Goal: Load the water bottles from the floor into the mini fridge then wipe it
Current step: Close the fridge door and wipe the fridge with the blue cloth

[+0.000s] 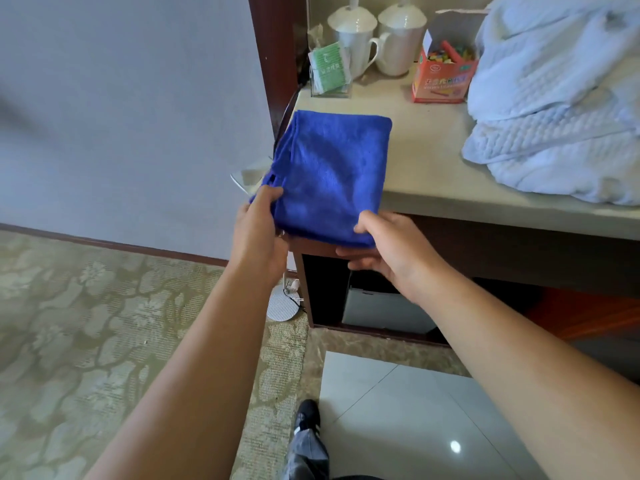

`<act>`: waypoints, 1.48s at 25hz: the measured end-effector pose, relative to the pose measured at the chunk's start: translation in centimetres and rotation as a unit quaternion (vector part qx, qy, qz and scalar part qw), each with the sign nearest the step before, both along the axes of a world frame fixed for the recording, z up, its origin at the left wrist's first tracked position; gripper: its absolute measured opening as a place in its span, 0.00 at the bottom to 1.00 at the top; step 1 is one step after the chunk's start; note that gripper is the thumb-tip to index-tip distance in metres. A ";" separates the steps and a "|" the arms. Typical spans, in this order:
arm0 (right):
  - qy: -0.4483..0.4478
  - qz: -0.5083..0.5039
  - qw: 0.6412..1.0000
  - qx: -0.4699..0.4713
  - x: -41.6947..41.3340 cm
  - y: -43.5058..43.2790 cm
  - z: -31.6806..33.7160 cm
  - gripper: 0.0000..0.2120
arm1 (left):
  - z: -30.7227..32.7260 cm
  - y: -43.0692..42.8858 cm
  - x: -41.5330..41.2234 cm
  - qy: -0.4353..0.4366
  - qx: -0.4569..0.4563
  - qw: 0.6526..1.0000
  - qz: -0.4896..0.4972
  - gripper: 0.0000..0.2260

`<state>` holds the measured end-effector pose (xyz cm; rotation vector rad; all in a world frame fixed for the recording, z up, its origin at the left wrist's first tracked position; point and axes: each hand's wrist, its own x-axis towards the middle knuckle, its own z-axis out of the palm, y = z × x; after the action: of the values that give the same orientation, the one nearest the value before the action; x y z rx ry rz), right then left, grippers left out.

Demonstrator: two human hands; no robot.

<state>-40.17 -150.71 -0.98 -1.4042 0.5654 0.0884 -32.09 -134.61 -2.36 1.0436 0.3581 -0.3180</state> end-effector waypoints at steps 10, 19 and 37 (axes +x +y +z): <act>0.049 0.001 0.984 0.172 -12.8 -4.5 -9.8 0.17 | -6.8 -1.4 -16.7 0.053 0.105 0.988 -0.101 0.11; 0.186 0.027 0.982 0.026 -18.6 -6.0 -19.4 0.09 | -19.5 -2.0 -21.8 0.150 0.245 0.938 -0.193 0.21; 0.075 0.013 0.982 -0.172 -4.8 -10.8 -41.8 0.17 | -42.1 -11.0 -8.1 -0.045 0.434 0.891 -0.125 0.16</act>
<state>-45.01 -161.50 -42.78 -1.7520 0.7107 0.1223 -40.21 -145.66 -44.46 1.9916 0.2797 -0.3427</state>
